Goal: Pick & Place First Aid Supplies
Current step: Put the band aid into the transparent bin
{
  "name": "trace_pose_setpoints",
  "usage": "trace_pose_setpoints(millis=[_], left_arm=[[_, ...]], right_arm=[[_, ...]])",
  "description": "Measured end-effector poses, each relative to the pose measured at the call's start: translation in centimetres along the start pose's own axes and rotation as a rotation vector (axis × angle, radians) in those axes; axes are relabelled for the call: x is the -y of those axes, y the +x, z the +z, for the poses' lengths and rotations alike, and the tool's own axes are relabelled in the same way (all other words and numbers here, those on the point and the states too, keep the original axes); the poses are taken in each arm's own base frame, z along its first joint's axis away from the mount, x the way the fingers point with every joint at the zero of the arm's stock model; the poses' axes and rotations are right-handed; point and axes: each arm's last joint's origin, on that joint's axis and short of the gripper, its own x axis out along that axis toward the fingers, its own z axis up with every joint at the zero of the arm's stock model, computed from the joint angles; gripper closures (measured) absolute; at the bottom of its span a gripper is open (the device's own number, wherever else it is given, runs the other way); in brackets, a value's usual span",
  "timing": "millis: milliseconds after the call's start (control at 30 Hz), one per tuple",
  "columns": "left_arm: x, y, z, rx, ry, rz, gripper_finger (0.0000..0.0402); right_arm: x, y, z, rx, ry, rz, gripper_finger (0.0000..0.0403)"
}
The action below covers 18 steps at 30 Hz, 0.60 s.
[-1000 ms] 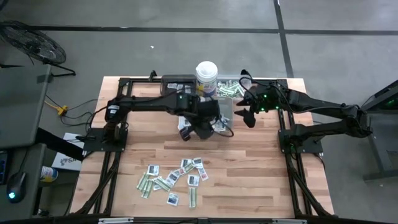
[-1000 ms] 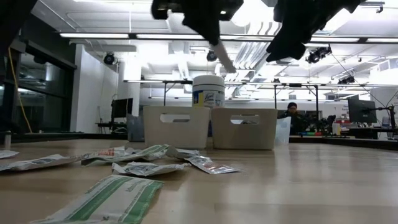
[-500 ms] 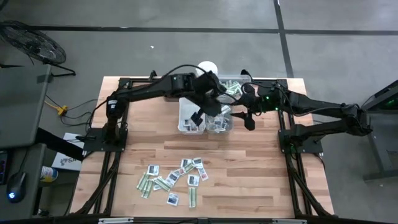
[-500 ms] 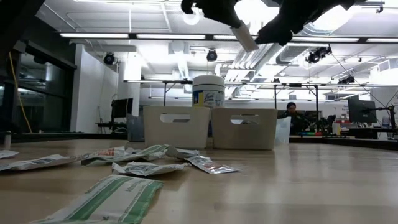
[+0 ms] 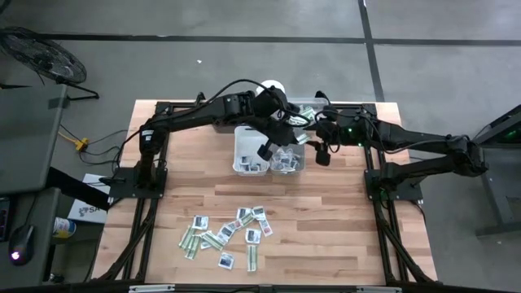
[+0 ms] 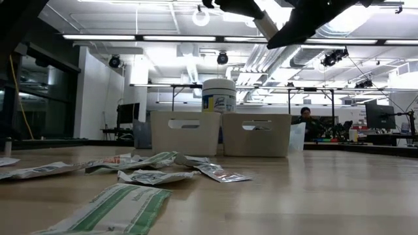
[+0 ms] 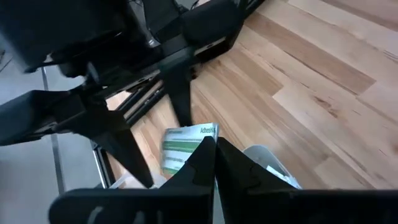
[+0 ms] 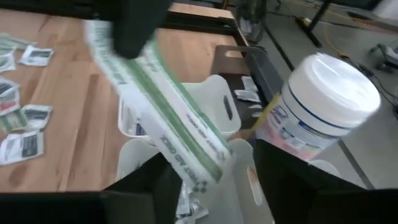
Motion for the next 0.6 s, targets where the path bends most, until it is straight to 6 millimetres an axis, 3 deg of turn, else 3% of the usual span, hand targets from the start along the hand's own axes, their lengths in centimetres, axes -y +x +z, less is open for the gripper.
trace_pose_setpoints(millis=[100,333,600], left_arm=[[0.01,0.0,-0.01,-0.002,-0.004,-0.001,0.0401],[0.0,0.0,-0.15,-0.037,-0.03,0.019,0.0402],[0.04,0.02,-0.43,-0.099,-0.035,0.047,0.0401]], right_arm=[[0.03,0.0,0.0,-0.002,0.028,-0.012,0.0254],[-0.02,0.0,0.01,0.003,0.029,0.01,0.0391],[-0.11,0.0,0.06,0.011,0.075,0.042,0.0401]])
